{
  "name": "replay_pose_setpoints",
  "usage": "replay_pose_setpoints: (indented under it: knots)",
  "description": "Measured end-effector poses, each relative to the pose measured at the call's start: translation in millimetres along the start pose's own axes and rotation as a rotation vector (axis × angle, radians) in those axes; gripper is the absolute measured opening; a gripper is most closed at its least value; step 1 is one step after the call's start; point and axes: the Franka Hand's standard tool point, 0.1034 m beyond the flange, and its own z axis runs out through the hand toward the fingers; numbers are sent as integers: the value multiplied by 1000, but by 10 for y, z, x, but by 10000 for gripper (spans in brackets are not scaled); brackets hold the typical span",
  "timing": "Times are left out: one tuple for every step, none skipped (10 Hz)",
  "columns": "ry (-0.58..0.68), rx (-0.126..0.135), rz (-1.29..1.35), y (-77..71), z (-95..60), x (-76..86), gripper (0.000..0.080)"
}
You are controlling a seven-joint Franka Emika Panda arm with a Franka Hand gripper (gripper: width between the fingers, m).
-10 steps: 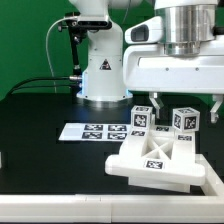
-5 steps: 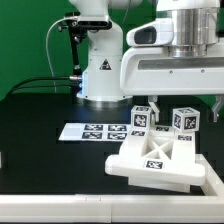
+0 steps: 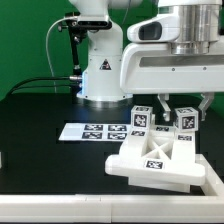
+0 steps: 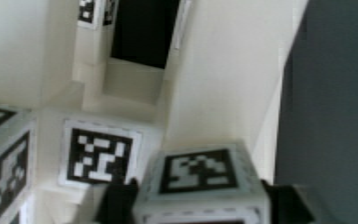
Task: Assemble chair
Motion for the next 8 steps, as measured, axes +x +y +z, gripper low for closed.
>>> replay_pose_setpoints:
  knots:
    - [0, 0, 37, -1, 0, 0, 281]
    - [0, 1, 142, -5, 1, -2, 281]
    - [1, 0, 303, -17, 2, -5, 281]
    - [-2, 9, 475, -24, 3, -6, 281]
    - [1, 22, 666, -47, 9, -6, 281]
    - [10, 41, 838, -93, 11, 1, 281]
    - [15, 59, 937, -105, 14, 11, 281]
    - [18, 85, 1052, -101, 16, 30, 281]
